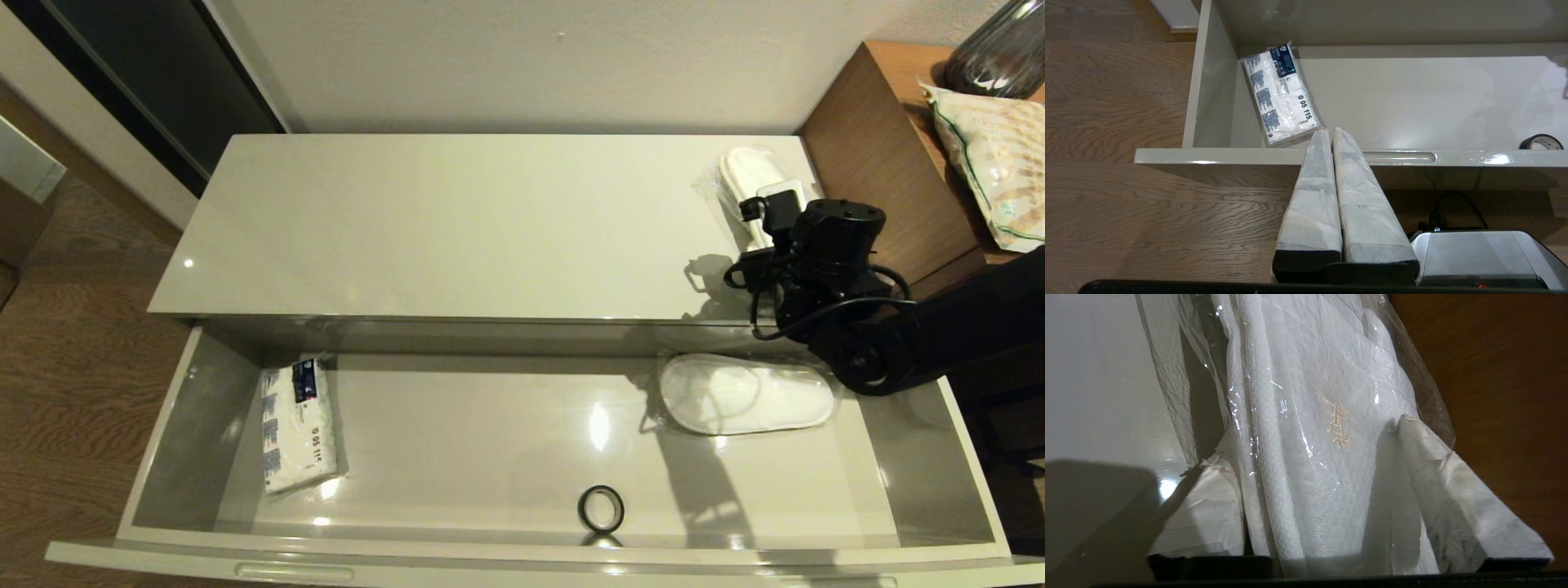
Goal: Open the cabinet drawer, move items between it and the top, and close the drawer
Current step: Pick up the disposable slippers on the table, then put the disposable slippers in the drawer
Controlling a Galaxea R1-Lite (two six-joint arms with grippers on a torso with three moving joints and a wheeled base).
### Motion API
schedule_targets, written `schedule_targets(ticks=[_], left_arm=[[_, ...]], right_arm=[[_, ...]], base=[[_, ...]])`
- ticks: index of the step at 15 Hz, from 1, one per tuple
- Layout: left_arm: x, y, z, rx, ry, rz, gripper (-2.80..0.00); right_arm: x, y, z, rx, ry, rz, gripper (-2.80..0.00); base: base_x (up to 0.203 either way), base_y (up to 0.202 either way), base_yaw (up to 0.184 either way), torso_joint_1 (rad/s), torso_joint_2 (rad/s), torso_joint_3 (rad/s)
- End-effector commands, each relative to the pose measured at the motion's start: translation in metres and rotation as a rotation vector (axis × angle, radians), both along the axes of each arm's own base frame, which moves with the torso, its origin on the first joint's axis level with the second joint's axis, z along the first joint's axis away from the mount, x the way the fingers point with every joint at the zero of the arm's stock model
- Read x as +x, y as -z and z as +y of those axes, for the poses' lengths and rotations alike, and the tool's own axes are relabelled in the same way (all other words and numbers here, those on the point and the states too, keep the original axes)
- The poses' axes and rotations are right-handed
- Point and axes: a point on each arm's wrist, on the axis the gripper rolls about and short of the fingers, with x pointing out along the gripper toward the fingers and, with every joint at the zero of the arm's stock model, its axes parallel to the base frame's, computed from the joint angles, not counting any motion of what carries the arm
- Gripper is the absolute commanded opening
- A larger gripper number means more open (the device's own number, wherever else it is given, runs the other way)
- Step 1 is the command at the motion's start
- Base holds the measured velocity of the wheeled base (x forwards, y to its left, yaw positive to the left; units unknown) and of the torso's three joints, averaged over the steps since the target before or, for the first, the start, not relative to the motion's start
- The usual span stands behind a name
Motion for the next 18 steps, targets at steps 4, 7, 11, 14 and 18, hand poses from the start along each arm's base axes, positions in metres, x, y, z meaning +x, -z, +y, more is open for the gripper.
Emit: schedule_targets(ticks=[4, 7, 11, 14, 18], left_arm=[[0.0, 0.0, 0.0, 0.001, -0.001, 0.001, -2.8], [0.0, 0.0, 0.0, 0.001, -0.001, 0.003, -2.8], [0.0, 0.0, 0.0, 0.001, 0.001, 0.002, -2.8], [0.0, 0.0, 0.0, 0.001, -0.001, 0.001, -2.8], [0.0, 0.0, 0.0, 0.001, -0.001, 0.002, -2.8]], right_arm=[[-0.006, -0.001, -0.002, 0.0, 0.008, 0.004, -2.8], [-0.026, -0.015, -0.004, -0.004, -0.003, 0.002, -2.8], [-0.086, -0.051, -0.003, -0.004, -0.057, -0.004, -2.8], [-0.144, -0.074, -0.007, -0.013, -0.107, 0.023, -2.8], [-0.228, -0.076, -0.021, -0.064, -0.194, 0.186, -2.8]], base=[[0.0, 0.0, 0.0, 0.0, 0.0, 0.0], [0.0, 0.0, 0.0, 0.0, 0.0, 0.0], [0.0, 0.0, 0.0, 0.0, 0.0, 0.0], [0.0, 0.0, 0.0, 0.0, 0.0, 0.0], [0.0, 0.0, 0.0, 0.0, 0.0, 0.0]])
